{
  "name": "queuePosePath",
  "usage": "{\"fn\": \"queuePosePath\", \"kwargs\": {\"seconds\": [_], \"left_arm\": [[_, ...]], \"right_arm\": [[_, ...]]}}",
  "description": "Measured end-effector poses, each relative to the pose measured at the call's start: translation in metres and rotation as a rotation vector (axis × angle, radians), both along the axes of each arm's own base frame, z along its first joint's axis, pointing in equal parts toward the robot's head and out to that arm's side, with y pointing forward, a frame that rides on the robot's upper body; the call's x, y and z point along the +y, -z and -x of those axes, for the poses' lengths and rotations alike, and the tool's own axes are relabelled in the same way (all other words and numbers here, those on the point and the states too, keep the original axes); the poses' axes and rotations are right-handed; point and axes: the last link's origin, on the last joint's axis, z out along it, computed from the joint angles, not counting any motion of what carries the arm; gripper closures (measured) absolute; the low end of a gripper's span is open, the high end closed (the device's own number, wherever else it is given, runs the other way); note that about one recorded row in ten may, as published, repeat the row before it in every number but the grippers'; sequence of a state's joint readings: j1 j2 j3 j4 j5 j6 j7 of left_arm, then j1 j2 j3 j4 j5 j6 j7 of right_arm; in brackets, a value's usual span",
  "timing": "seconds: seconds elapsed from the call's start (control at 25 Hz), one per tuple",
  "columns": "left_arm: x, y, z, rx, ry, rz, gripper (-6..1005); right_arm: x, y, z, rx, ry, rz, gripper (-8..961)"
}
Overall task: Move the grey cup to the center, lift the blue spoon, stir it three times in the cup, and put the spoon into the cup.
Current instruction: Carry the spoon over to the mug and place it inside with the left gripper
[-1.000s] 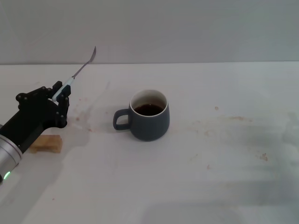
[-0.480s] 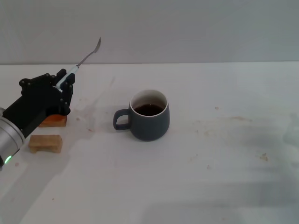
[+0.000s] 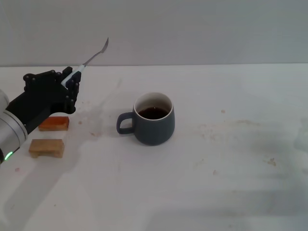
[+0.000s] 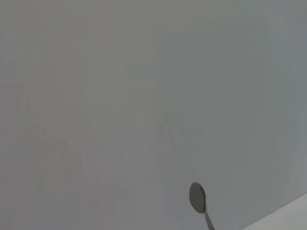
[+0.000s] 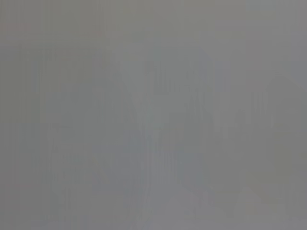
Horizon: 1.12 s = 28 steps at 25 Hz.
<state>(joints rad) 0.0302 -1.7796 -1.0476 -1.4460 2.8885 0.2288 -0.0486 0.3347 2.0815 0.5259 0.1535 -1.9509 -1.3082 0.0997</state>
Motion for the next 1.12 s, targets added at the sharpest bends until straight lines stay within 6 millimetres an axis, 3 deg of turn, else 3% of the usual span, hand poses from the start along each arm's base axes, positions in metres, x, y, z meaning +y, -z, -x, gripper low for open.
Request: {"fn": "queuePosePath", "kwargs": {"seconds": [0.44,0.68,1.12], "left_arm": [[-0.007,-0.004,-0.023,0.071,0.008,0.033,861],[-0.008,0.002,-0.031,0.133,0.005,0.057,861],[-0.008,0.004,-0.043,0.181,0.027,0.078,861]], "right_arm": [[-0.01,-0.013,-0.013,-0.003,0.042,-0.06,955],[-0.03,-0.029,-0.028,-0.01,0.083,-0.147,955],[-0.041,-0.029,-0.035,-0.01,0.115,-0.155,955]]}}
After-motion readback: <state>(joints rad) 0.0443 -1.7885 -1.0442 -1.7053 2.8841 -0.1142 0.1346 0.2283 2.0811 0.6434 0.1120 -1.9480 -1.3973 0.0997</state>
